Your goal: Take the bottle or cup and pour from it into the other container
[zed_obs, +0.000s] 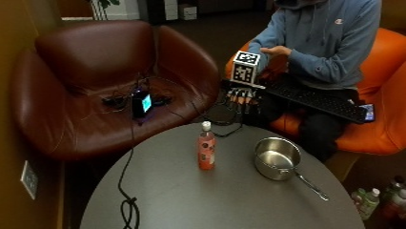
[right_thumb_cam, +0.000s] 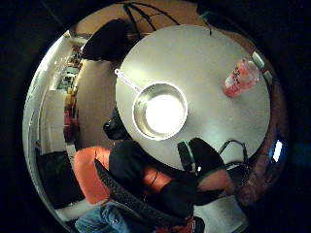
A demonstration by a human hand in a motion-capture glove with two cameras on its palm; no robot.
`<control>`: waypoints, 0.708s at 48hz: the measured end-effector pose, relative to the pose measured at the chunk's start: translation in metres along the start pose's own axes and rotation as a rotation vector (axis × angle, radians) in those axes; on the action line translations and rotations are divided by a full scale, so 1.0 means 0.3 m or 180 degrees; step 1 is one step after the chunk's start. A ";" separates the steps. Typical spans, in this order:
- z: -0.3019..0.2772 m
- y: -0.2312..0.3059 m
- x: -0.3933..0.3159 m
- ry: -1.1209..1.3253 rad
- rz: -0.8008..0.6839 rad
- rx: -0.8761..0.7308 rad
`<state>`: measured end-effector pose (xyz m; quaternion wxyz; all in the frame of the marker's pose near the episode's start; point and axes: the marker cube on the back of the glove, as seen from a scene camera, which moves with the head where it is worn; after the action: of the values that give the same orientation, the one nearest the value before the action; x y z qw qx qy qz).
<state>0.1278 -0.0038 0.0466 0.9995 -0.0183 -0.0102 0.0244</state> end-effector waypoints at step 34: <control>0.214 -0.015 0.471 -0.1316 0.0652 0.0490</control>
<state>0.2678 0.0009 0.1137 0.9669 0.0624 -0.2108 0.1295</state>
